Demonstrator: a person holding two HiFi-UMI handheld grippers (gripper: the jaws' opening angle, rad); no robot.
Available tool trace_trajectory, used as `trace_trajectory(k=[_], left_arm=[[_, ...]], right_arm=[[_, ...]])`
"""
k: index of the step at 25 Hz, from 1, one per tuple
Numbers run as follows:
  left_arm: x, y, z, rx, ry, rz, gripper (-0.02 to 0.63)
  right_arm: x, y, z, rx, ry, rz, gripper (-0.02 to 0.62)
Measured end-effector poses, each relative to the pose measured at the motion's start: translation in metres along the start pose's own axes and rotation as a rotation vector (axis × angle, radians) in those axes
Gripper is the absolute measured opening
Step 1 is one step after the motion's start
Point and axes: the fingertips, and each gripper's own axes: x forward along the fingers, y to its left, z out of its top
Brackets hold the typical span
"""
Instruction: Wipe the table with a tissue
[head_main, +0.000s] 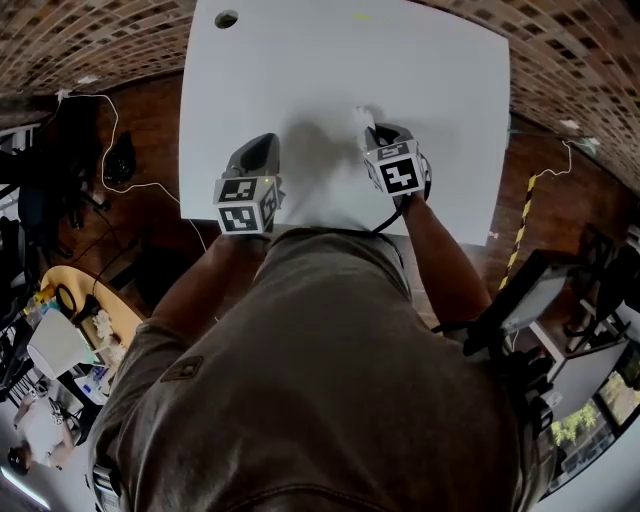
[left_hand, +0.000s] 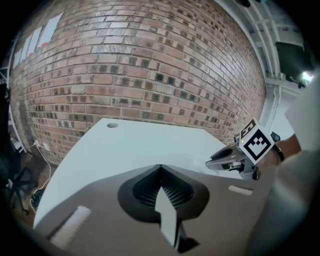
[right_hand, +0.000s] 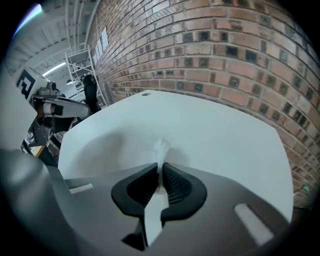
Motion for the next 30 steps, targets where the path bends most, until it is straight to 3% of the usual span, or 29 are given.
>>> trace_trajectory(k=[11, 30], left_arm=[[0.004, 0.002, -0.014, 0.039, 0.046, 0.068, 0.002], [-0.013, 0.007, -0.023, 0.017, 0.051, 0.086, 0.002]], right_arm=[[-0.01, -0.025, -0.018, 0.034, 0.001, -0.061, 0.038], [0.007, 0.063, -0.003, -0.103, 0.0, 0.109, 0.038]])
